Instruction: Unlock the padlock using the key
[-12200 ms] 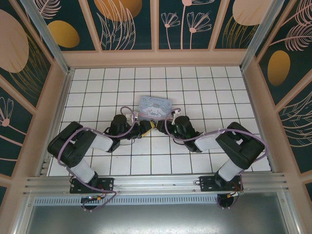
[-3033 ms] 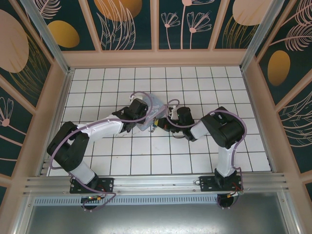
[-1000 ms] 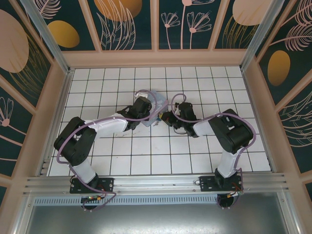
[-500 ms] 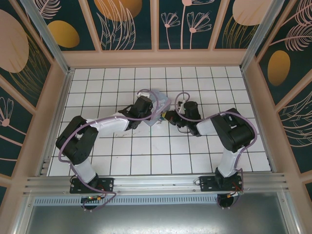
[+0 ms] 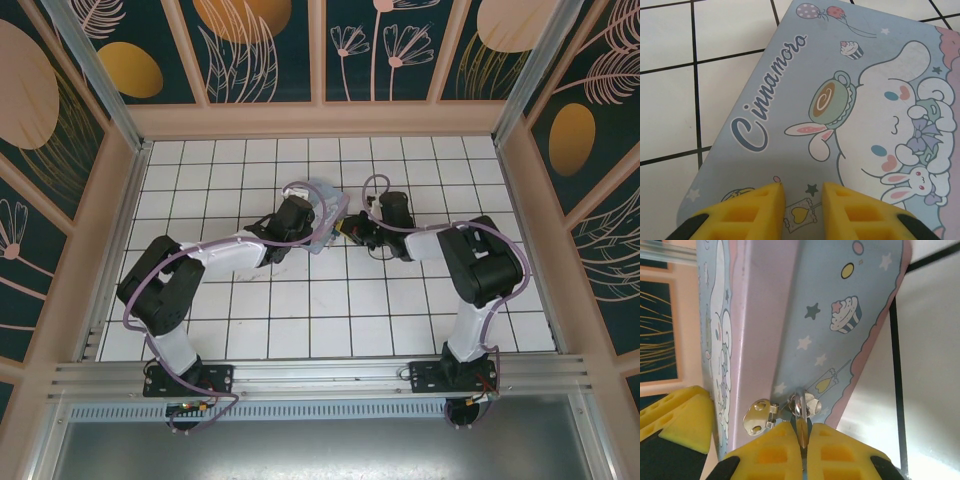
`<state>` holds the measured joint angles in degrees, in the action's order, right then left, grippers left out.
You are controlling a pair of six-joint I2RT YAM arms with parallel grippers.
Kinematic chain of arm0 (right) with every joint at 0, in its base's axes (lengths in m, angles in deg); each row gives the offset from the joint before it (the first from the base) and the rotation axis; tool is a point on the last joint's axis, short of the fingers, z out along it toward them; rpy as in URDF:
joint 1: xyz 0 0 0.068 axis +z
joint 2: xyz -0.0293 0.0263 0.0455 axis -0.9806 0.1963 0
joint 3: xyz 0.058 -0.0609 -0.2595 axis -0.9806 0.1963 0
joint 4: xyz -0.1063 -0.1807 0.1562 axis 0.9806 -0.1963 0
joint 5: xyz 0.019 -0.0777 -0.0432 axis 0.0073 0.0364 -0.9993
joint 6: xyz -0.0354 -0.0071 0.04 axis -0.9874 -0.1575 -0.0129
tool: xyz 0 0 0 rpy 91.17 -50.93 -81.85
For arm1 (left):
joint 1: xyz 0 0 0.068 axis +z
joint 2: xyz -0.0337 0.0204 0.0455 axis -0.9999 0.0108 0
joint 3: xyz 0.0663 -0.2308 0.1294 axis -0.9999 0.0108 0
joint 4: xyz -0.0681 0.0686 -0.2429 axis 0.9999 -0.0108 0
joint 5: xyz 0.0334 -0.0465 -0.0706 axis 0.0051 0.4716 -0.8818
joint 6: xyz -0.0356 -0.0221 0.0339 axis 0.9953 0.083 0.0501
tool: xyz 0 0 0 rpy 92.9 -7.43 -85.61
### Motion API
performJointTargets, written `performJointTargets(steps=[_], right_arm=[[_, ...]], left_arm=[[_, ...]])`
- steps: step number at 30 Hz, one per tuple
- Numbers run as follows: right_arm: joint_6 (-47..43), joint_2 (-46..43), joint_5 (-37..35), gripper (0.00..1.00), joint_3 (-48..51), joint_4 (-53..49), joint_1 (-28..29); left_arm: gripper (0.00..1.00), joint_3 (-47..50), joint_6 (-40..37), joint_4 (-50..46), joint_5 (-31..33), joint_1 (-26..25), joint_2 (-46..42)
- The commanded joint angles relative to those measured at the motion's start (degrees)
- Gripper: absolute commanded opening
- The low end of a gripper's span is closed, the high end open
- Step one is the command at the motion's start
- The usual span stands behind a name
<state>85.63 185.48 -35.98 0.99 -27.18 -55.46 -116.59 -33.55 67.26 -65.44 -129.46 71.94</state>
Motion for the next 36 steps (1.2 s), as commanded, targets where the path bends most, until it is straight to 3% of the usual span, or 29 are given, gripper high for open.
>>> performJointTargets(steps=[1, 9, 17, 22, 26, 36], right_arm=[[-7.63, 0.36, -7.06, 0.00, -2.81, -10.93, -1.54], [-8.14, 2.07, -6.25, 0.00, -1.43, -9.72, -2.89], [1.98, 2.74, 7.80, 0.00, 5.10, 15.51, -8.39], [2.46, 5.24, 11.32, 0.00, 0.79, 13.57, -8.80], [3.68, 6.54, 10.10, 0.00, 0.03, 11.64, -9.93], [21.80, 11.63, 15.06, 0.00, 5.19, 37.77, -12.54]], left_arm=[[0.28, 4.72, -0.99, -18.49, -1.91, 0.77, 5.62], [0.26, 4.50, -1.12, -18.67, -2.34, 0.72, 6.18], [0.24, 4.17, -1.24, -18.76, -2.78, 0.70, 7.15], [0.23, 3.95, -1.26, -18.93, -2.90, 0.70, 7.53], [0.23, 3.91, -1.31, -18.98, -3.04, 0.77, 7.77], [0.21, 3.40, -1.50, -19.11, -3.30, 0.71, 8.57]])
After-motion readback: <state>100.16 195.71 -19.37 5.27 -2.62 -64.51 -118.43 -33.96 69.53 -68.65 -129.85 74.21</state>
